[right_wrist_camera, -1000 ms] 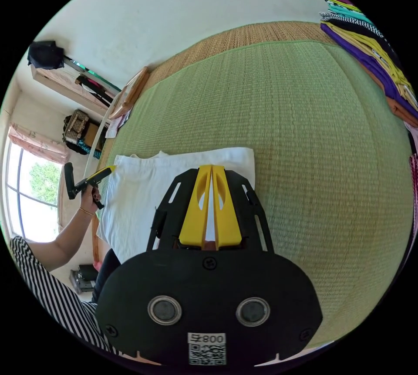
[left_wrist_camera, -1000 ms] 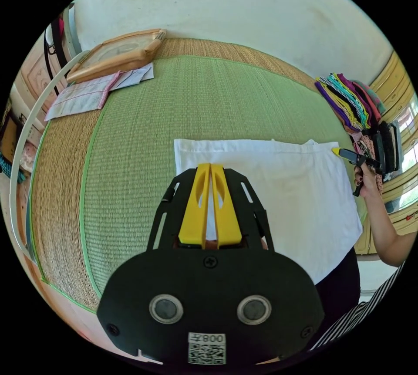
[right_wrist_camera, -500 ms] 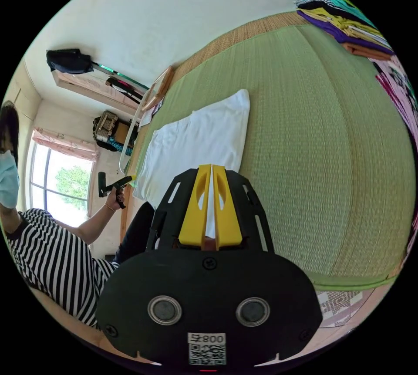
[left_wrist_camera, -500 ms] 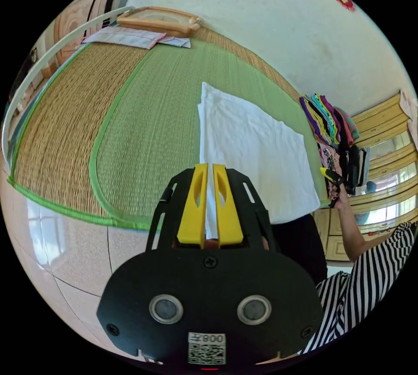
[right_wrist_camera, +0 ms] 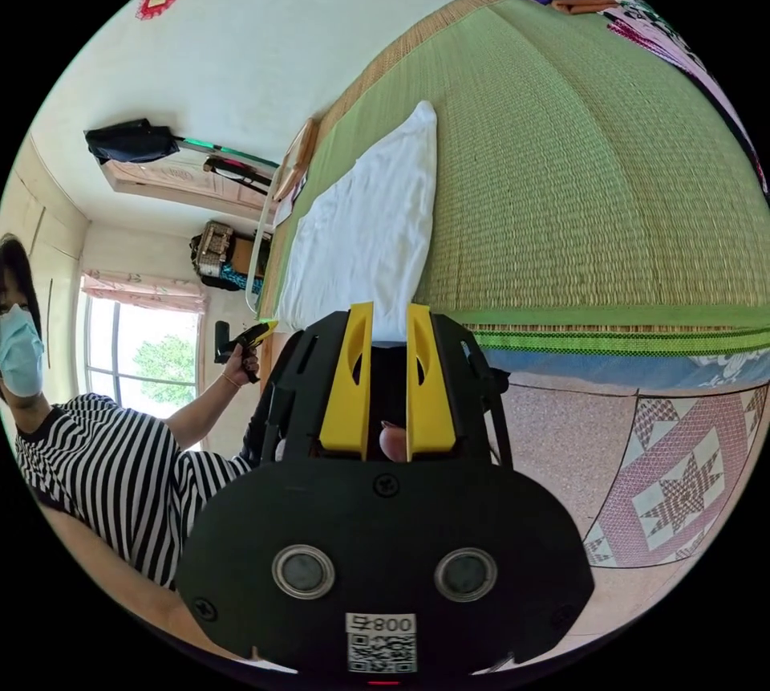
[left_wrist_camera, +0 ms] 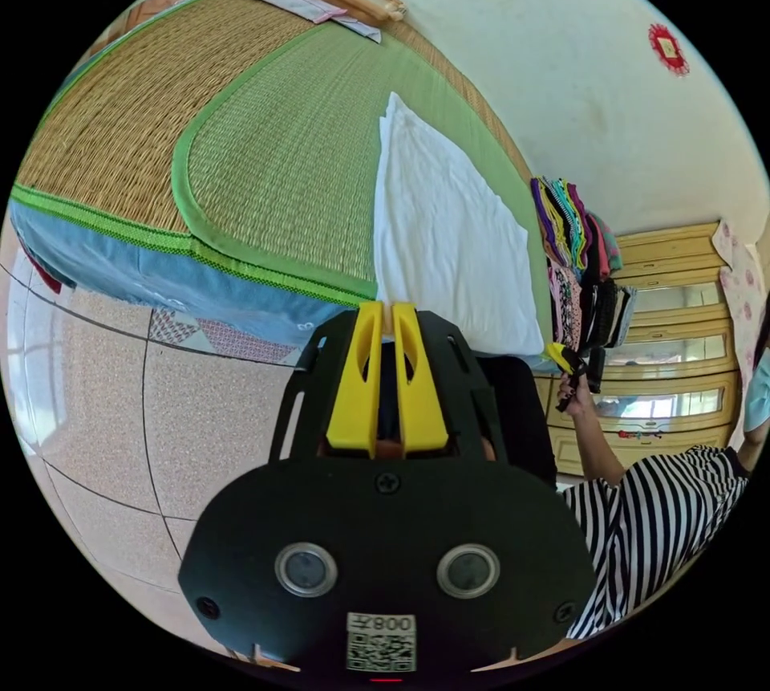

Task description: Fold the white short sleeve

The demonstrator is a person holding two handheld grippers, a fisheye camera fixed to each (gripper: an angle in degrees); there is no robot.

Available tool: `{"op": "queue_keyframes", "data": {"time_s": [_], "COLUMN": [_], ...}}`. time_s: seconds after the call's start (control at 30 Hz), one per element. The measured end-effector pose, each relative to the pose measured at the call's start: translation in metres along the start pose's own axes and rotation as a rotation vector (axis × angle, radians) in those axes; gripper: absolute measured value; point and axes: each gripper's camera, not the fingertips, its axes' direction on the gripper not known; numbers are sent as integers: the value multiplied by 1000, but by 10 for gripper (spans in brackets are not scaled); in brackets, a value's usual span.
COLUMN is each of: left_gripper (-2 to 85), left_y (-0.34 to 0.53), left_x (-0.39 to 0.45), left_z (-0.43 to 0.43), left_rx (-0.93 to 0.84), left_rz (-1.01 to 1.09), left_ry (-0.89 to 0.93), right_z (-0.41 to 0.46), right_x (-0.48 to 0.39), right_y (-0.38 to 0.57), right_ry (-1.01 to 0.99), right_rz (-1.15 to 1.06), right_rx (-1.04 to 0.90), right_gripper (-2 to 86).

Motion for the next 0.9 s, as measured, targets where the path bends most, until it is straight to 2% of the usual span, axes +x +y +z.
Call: {"op": "queue_keyframes", "data": {"time_s": [0.27,0.7,0.9], "left_gripper": [10,10,14], "left_y": [-21,-59,-67], "left_x": [9,35,71], "left_z": [-52,-119,-176], "left_rx": [6,-38,37], "left_rz": [21,-29,-87], "left_ry": [7,-24,-64], "right_z": [22,39,38], "right_x": [-5,2,2], "right_y": [-7,16,34], "right_ry": [81,-23,-88], "right_rz": [10,39,71], "right_rx": [-89,-137,-90], "right_gripper": [43,6,6]}}
